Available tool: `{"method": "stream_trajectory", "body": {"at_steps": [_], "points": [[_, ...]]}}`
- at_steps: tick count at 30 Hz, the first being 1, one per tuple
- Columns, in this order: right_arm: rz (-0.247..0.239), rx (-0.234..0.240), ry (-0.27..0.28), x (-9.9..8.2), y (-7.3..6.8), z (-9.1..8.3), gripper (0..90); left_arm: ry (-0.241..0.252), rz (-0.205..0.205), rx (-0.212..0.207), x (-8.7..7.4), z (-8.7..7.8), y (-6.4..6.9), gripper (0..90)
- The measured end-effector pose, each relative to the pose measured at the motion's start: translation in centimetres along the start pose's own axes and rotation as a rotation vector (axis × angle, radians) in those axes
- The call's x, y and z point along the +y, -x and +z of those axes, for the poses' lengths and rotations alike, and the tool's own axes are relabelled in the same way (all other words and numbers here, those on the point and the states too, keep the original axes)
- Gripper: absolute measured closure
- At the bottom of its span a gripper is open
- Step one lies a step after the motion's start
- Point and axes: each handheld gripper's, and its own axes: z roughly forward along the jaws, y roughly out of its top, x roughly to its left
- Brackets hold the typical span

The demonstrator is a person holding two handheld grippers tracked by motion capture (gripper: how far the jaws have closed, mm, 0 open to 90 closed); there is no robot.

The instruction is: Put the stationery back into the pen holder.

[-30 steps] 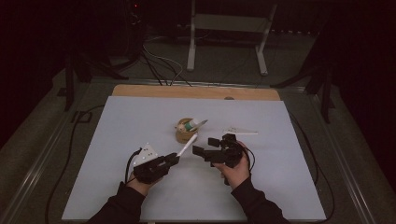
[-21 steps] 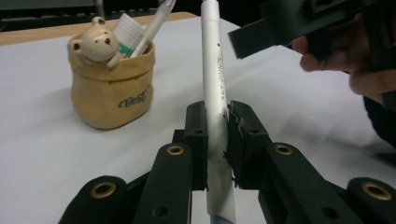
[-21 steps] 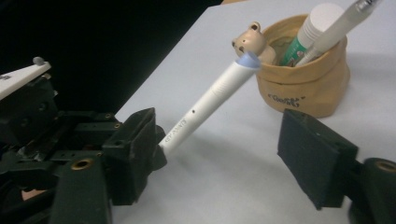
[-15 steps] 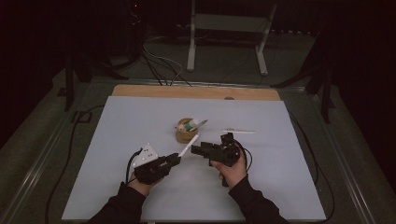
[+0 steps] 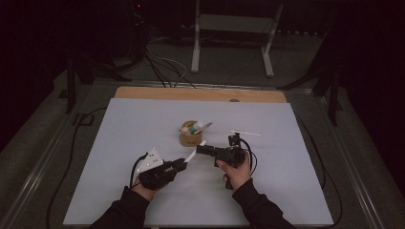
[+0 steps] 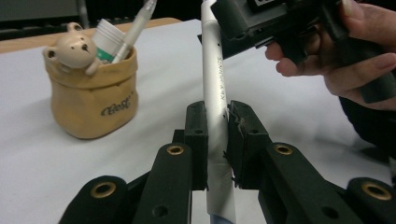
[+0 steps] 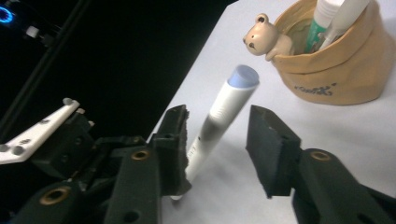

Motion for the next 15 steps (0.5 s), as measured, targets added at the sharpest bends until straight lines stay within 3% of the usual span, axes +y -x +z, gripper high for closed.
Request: {"method": "stream_trajectory", "body": {"at_steps": [7,10,15], "points": [[0.052,0.042,0.004,0.03,0.48,0.10,64.8,-0.006,0.001,-0.016,-0.14,0.18,-0.01,79.4],[0.077,0.061,0.009,0.04,0.75,0.05,74.7,-0.012,0.002,-0.018,-0.19,0.23,-0.03,79.4],[0.102,0.089,0.004,0.01,1.00,0.09,77.8,-0.020,0.000,-0.025,-0.25,0.32,-0.08,79.4]]}}
